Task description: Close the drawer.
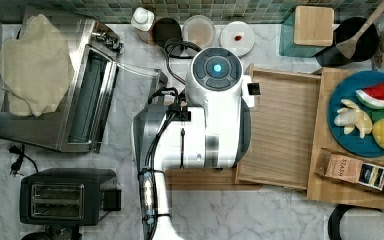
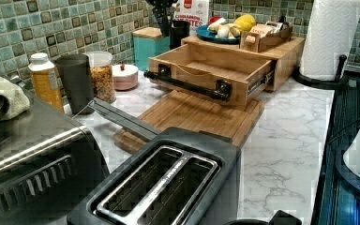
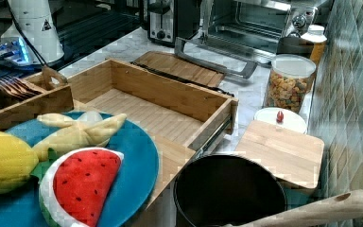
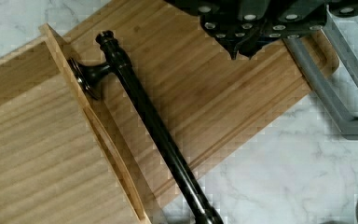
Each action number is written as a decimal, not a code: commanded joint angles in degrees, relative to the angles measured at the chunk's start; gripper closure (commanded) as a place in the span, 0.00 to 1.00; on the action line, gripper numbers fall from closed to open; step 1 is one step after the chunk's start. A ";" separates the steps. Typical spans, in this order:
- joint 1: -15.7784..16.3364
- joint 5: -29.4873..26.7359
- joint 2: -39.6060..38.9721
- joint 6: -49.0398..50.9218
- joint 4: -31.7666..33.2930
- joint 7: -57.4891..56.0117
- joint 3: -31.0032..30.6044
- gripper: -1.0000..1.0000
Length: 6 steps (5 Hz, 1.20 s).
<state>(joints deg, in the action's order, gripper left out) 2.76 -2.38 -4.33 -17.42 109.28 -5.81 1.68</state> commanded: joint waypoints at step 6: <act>2.25 9.67 -3.75 -30.32 18.99 -23.44 -0.18 1.00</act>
<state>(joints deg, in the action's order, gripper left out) 6.38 3.42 -8.12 -47.39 129.92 -25.28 -0.47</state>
